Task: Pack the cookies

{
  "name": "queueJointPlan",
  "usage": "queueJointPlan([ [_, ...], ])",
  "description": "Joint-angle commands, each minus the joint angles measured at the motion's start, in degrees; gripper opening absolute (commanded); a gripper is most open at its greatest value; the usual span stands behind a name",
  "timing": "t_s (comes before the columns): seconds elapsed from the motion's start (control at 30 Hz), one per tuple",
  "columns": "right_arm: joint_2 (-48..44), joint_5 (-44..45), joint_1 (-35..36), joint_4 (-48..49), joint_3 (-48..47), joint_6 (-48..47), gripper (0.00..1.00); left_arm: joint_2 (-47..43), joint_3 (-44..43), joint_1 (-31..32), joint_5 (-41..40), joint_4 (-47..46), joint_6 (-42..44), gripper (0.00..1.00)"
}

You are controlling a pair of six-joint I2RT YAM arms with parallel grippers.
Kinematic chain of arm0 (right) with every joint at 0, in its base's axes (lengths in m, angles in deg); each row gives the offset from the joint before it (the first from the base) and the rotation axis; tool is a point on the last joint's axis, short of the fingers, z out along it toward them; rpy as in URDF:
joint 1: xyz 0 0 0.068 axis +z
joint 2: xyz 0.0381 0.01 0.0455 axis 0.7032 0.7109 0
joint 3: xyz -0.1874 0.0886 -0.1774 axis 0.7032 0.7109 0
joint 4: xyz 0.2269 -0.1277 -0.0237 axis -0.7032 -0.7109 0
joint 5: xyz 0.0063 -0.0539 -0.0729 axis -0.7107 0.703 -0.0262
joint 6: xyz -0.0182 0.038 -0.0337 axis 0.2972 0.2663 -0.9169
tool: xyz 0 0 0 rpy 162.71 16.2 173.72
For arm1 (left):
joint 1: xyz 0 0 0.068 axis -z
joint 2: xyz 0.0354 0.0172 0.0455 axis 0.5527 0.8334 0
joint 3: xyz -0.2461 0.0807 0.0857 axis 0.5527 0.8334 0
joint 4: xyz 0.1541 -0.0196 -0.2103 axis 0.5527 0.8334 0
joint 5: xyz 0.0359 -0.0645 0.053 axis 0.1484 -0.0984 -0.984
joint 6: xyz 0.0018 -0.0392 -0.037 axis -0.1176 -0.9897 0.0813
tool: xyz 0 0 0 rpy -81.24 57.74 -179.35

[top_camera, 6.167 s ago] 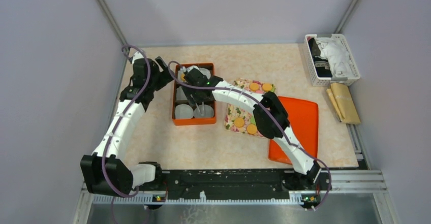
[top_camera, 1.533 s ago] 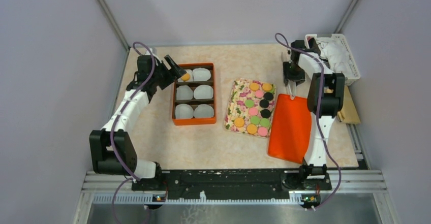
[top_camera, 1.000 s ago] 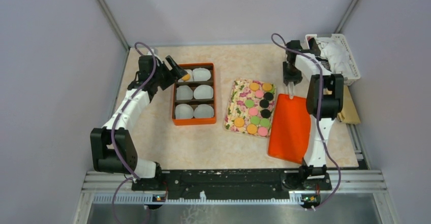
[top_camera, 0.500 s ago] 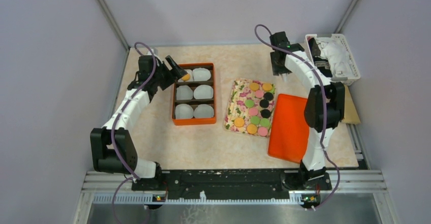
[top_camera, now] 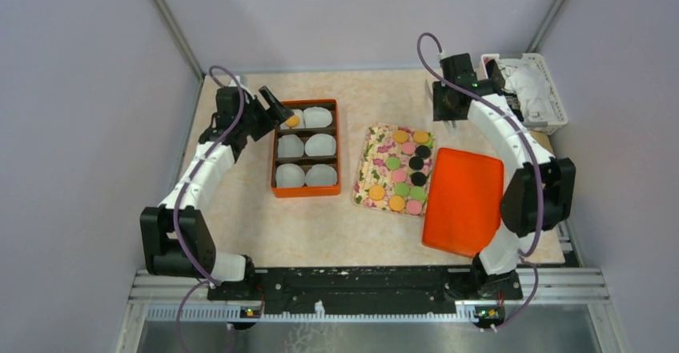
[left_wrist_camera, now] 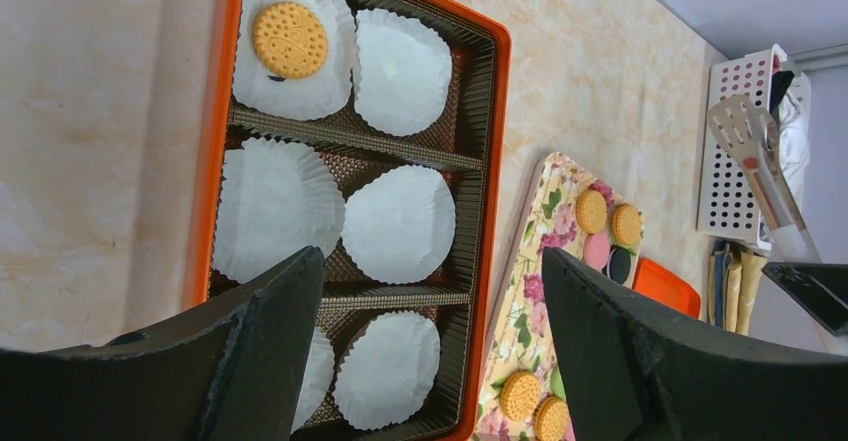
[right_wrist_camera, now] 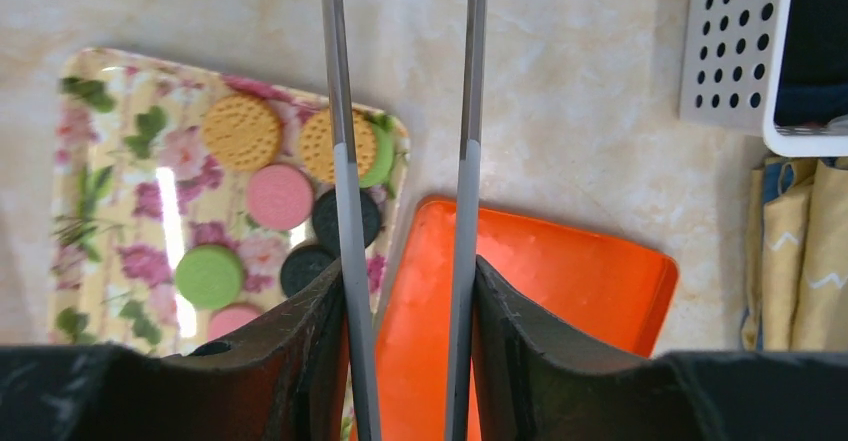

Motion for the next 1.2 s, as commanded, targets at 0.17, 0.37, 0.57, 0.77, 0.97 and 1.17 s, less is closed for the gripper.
queueJointPlan([
  [0.17, -15.82, -9.45, 5.23, 5.01, 8.39, 2.42, 0.44, -2.9, -1.56, 0.54, -0.98, -0.23, 0.5, 0.86],
  [0.37, -19.94, -6.39, 11.22, 4.65, 14.52, 2.52, 0.48, -2.94, -1.54, 0.97, -0.77, 0.09, 0.48, 0.86],
  [0.57, -24.57, -3.3, 16.45, 3.3, 19.93, 3.16, 0.47, -3.88, -1.5, 1.41, -1.69, 0.93, 0.92, 0.86],
  [0.77, -26.86, -2.6, 20.36, 1.3, 25.36, 4.25, 0.48, -4.33, -1.05, 1.78, -1.87, 1.22, 0.95, 0.85],
  [0.97, -29.05, -1.9, 25.26, -0.53, 28.81, 7.42, 0.47, -4.73, -0.54, 2.16, -1.92, 1.62, 0.94, 0.85],
  [1.17, -30.94, -1.8, 27.43, -1.18, 33.3, 9.88, 0.47, -5.36, -0.05, 2.34, -1.69, 1.64, 0.84, 0.85],
])
